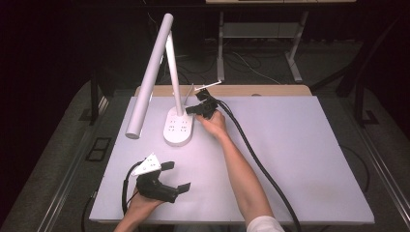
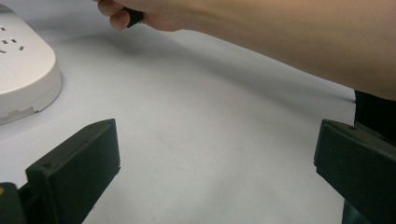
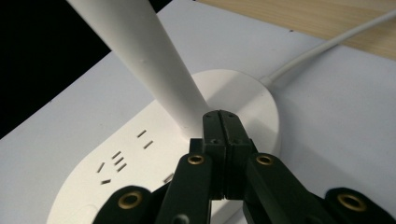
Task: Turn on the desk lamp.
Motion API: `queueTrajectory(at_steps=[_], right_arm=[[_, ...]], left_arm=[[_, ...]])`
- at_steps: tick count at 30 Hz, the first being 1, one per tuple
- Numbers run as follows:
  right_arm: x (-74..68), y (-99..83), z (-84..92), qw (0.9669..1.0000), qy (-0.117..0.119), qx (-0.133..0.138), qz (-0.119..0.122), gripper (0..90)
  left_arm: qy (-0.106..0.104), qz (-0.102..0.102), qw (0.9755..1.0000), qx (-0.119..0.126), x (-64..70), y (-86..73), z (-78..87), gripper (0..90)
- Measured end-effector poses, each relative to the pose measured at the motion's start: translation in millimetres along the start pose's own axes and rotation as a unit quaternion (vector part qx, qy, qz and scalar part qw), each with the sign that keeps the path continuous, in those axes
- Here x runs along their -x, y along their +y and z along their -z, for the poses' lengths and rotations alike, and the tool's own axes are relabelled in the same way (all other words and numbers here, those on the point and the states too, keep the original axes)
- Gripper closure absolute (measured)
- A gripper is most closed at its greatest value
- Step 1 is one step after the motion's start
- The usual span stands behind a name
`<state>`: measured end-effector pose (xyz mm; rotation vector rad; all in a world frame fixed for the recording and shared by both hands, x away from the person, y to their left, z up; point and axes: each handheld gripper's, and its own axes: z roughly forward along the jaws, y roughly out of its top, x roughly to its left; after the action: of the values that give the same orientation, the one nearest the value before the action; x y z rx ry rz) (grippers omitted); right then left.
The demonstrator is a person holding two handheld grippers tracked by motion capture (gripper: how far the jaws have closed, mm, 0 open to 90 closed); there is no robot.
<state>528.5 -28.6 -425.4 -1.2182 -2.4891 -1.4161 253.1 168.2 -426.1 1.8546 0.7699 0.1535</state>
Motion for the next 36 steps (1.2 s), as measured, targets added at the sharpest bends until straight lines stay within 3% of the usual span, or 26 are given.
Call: queueTrajectory(at_steps=[16, 28, 32, 36], right_arm=[[-7.0, 1.1, 63.1, 0.9984, -0.010, 0.004, 0.055, 89.7], [-10.0, -24.0, 116.3, 0.9970, -0.019, 0.010, 0.074, 89.6], [-11.9, -31.8, 136.0, 0.9968, -0.019, 0.012, 0.077, 75.7], [-17.8, -41.9, 153.6, 0.9965, -0.033, 0.013, 0.076, 60.7]], left_arm=[[0.003, 0.002, 1.0000, 0.000, -0.2, -0.2, -1.2, 0.0], [0.006, -0.004, 1.0000, -0.006, -0.5, -0.3, -2.0, 0.0], [0.007, -0.003, 0.9999, -0.006, -0.9, -0.4, -2.3, 0.0], [0.007, -0.004, 0.9999, -0.007, -0.6, -0.6, -3.0, 0.0]])
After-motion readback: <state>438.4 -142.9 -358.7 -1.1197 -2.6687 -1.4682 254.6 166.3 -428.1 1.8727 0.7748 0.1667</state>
